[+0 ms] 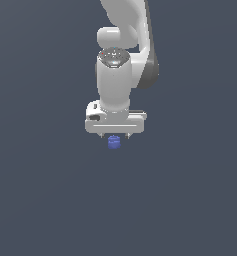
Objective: Pick up the object and move it to a goal position.
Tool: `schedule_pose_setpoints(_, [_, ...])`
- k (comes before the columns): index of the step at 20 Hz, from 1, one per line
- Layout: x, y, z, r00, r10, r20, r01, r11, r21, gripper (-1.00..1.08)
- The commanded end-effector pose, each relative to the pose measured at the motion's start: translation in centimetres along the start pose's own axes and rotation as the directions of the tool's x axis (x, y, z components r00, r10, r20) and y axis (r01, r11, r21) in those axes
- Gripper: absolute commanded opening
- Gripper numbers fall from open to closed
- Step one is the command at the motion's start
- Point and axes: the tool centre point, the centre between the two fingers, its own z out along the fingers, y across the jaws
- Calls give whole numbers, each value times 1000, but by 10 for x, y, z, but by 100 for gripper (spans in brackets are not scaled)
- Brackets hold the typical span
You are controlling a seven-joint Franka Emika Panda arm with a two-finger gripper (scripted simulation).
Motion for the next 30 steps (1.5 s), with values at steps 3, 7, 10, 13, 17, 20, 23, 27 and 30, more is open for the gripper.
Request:
schedule_pose_setpoints(3, [-7,1,12,1000,-10,6,10,1000,1,100])
schedule_pose_setpoints(7, [-19,3,33,1000,-28,14,27,1000,3,100])
schedule_pose_setpoints(10, [-33,5,54,999,-46,22,45,999,5,100])
schedule_pose_setpoints(13, [-48,6,74,998,-64,31,63,998,8,100])
schedule_pose_setpoints(17, [-64,7,92,996,-81,39,80,997,11,100])
schedule_pose_setpoints(20, [-71,8,100,995,-89,42,88,996,12,100])
schedule_pose_setpoints(23, [-75,8,104,995,-92,44,92,996,13,100])
schedule_pose_setpoints(27, [-74,8,104,995,-91,44,90,996,13,100])
schedule_pose_setpoints(30, [-75,8,111,995,-91,44,90,996,13,100])
